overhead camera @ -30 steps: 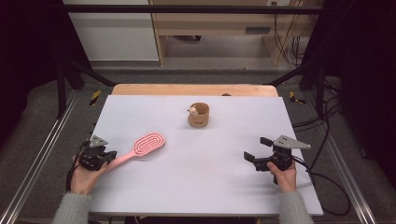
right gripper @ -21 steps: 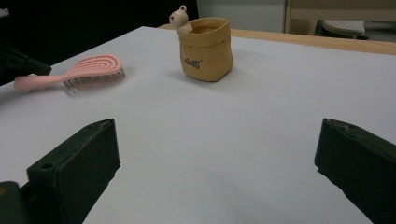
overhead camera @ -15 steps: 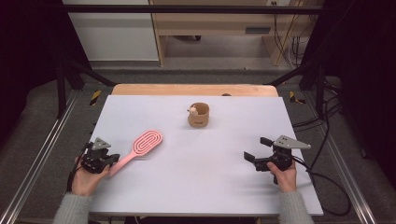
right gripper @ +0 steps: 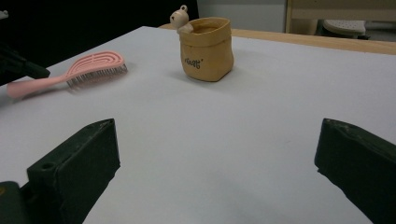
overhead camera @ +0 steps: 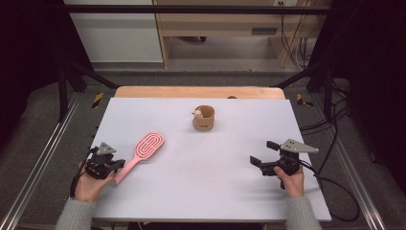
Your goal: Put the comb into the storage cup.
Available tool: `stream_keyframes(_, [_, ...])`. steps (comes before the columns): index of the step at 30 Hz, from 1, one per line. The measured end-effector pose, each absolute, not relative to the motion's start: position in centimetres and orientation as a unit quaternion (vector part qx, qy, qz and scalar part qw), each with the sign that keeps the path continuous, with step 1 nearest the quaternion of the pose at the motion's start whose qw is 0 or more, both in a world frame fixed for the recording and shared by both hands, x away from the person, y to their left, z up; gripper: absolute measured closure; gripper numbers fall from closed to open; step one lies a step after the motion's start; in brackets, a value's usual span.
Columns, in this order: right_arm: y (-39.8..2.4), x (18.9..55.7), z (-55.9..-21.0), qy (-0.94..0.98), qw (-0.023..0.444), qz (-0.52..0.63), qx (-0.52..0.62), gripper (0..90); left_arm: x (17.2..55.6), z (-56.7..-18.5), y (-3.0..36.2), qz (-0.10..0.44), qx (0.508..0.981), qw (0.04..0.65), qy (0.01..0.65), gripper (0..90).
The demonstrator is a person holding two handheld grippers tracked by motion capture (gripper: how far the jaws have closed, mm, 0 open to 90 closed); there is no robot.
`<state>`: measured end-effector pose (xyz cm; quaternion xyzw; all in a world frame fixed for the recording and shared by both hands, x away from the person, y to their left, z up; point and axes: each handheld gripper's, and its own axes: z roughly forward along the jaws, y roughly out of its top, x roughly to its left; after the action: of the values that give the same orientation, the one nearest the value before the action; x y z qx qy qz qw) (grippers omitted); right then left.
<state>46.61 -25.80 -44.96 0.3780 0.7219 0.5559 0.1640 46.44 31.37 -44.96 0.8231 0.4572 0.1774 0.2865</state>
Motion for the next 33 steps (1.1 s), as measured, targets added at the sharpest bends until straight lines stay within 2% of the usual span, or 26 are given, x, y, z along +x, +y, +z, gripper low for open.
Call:
stream_keyframes(19, [-25.8, 46.6, -45.0, 0.722, 0.164, 0.555, 0.378, 0.3, 46.4, -44.8, 31.1, 0.183, 0.823, 0.286, 0.456, 89.3])
stream_keyframes(25, [-25.8, 46.6, -45.0, 0.723, 0.164, 0.555, 0.378, 0.3, 46.4, -44.1, 31.9, 0.202, 0.808, 0.298, 0.467, 76.8])
stream_keyframes(33, [-25.8, 46.6, -45.0, 0.723, 0.164, 0.554, 0.378, 0.3, 46.2, -43.0, 32.5, 0.228, 0.785, 0.333, 0.471, 46.1])
